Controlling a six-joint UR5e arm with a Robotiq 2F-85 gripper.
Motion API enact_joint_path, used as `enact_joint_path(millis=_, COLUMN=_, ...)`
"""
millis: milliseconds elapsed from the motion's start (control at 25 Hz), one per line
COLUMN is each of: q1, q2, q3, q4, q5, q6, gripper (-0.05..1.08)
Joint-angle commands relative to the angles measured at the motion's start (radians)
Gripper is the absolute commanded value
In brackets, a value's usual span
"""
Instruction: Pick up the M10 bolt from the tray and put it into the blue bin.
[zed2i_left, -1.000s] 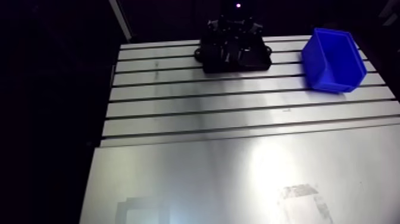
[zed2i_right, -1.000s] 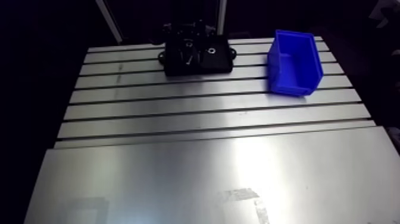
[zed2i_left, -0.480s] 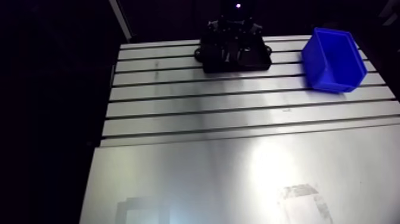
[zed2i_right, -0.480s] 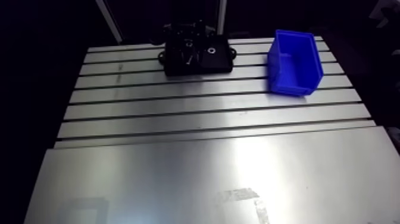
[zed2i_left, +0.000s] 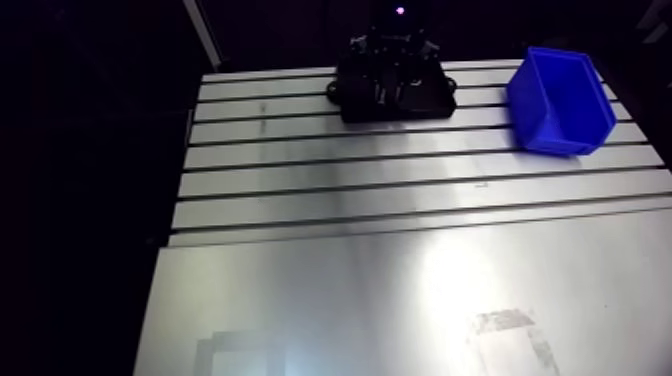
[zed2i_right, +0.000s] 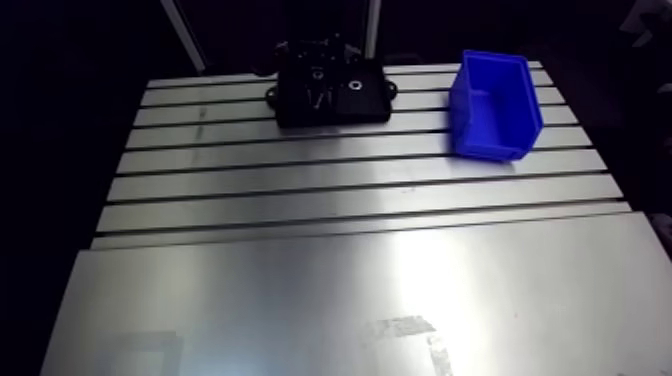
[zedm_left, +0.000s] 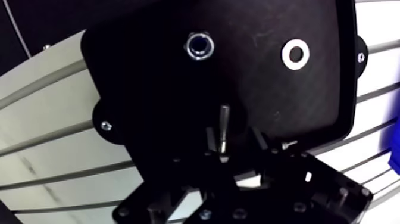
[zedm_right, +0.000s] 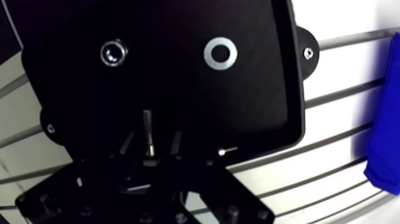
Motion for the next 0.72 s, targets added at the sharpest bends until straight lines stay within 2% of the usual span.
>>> enact_joint_path(millis=40, q1=0.0, q2=0.0, q3=0.006, q4=-0.002, q5=0.0, q6=0.0, gripper=0.64)
enact_joint_path(millis=720, q1=0.0, q2=0.0, q3=0.006, q4=-0.002, q5=-0.002, q6=0.0, gripper=0.74)
